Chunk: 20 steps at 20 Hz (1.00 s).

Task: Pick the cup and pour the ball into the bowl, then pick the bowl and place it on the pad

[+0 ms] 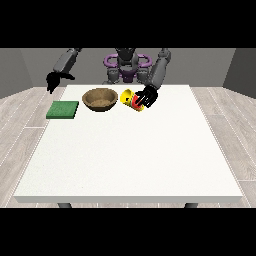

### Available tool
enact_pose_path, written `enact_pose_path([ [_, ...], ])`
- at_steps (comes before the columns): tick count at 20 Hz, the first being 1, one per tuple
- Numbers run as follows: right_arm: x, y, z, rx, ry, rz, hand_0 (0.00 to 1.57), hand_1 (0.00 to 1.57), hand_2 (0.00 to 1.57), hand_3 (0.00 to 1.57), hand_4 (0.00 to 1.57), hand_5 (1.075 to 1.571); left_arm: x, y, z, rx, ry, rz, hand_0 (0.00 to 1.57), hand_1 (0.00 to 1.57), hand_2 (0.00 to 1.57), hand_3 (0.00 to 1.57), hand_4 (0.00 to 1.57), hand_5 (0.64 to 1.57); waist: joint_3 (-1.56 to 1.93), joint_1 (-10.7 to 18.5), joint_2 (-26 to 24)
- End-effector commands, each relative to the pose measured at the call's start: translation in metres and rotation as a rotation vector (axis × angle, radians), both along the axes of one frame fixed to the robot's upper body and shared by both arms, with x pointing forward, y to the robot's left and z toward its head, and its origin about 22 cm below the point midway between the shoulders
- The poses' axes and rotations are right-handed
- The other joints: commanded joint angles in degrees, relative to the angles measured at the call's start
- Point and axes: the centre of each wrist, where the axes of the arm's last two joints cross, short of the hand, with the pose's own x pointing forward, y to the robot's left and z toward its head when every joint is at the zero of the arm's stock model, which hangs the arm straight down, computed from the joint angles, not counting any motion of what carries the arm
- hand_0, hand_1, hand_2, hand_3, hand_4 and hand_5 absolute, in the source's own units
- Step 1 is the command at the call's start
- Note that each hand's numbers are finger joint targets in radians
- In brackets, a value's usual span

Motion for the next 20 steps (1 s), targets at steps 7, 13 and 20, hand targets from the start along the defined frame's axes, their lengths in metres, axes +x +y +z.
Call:
enact_pose_path([
  [7,-0.040,-0.044,-0.044,0.006,0.165,-0.169,0.00,0.00,0.25,0.20,0.38,1.545,0.002,-0.076,-0.002,0.420,0.160,-0.111,1.40,1.40,1.57,1.57,1.05,1.565,-0.19,9.2,-9.5],
  [13,-0.085,-0.061,-0.082,0.026,0.214,-0.242,0.00,0.00,0.28,0.22,0.40,1.541,0.006,-0.140,0.037,0.620,0.170,-0.201,1.21,1.21,1.57,1.52,0.88,1.531,-0.16,14.9,-12.5],
  [20,-0.085,-0.072,-0.078,0.038,0.153,-0.269,0.00,0.00,0.24,0.39,0.40,1.540,-0.005,-0.191,0.080,0.765,0.136,-0.223,0.22,0.22,1.57,1.44,0.87,1.529,-0.19,15.7,-9.8],
])
